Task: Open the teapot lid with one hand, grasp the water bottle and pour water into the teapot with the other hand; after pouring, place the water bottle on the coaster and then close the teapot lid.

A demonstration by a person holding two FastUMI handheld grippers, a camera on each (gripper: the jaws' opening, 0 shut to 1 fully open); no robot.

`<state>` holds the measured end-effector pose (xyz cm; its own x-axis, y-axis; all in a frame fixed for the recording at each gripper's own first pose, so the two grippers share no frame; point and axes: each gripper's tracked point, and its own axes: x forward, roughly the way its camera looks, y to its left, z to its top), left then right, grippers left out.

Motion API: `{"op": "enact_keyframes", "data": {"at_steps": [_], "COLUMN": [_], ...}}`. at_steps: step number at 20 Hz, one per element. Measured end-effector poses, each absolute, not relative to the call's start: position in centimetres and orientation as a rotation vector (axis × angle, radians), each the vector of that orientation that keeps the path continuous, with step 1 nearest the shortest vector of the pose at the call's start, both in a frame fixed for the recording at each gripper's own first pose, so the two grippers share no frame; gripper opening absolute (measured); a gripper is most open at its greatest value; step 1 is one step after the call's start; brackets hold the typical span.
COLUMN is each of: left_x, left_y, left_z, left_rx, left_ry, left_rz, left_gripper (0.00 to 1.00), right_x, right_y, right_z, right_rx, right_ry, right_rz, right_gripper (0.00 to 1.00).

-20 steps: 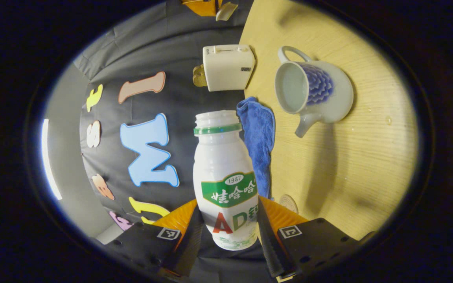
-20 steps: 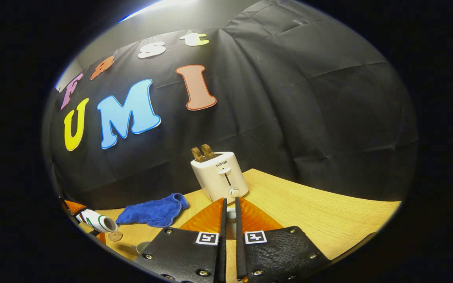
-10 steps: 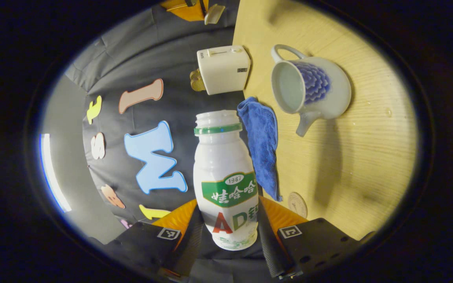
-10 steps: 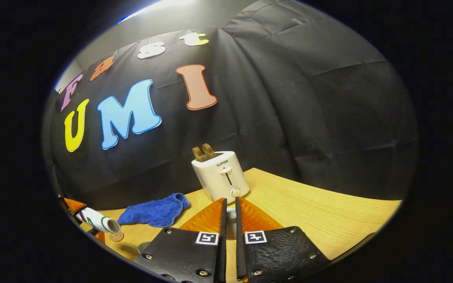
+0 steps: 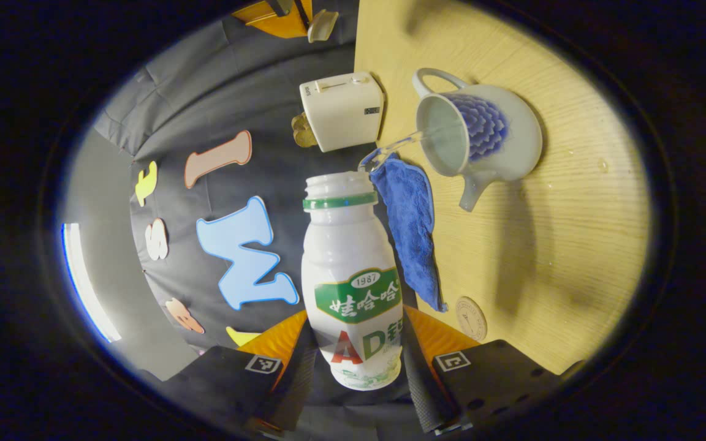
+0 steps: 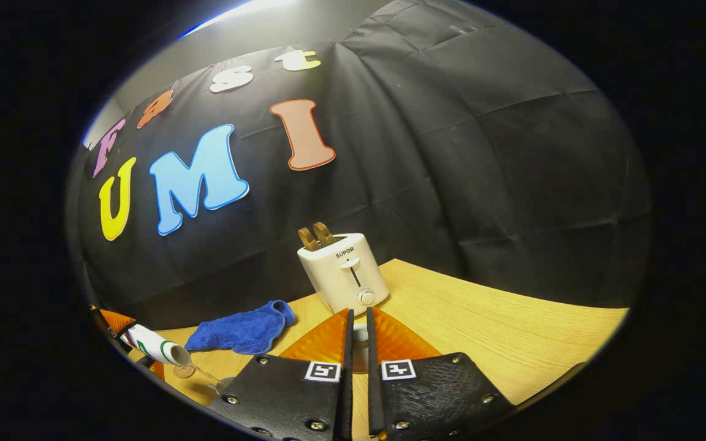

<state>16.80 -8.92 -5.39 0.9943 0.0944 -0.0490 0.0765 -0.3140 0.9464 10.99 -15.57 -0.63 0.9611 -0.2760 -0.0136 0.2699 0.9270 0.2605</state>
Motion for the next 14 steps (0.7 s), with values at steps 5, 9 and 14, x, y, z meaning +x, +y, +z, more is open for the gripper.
{"op": "enact_keyframes", "data": {"at_steps": [5,9,14], "left_x": [16.86,16.87,16.86], "left_y": [-8.88,-8.80,-8.83], "left_z": [-5.15,-5.05,-4.71], "left_rx": [1.912,1.923,1.951], "left_ry": [0.114,0.112,0.101], "left_rz": [0.020,0.021,0.021], "left_gripper": [0.82,0.82,0.82], "right_x": [11.07,11.01,11.07], "right_y": [-15.61,-15.61,-15.58], "right_z": [-0.73,-0.75,-0.82], "right_rx": [0.261,0.263,0.259], "right_ry": [-0.020,-0.018,-0.016], "right_rz": [-0.278,-0.276,-0.275], "right_gripper": [0.10,0.10,0.10]}}
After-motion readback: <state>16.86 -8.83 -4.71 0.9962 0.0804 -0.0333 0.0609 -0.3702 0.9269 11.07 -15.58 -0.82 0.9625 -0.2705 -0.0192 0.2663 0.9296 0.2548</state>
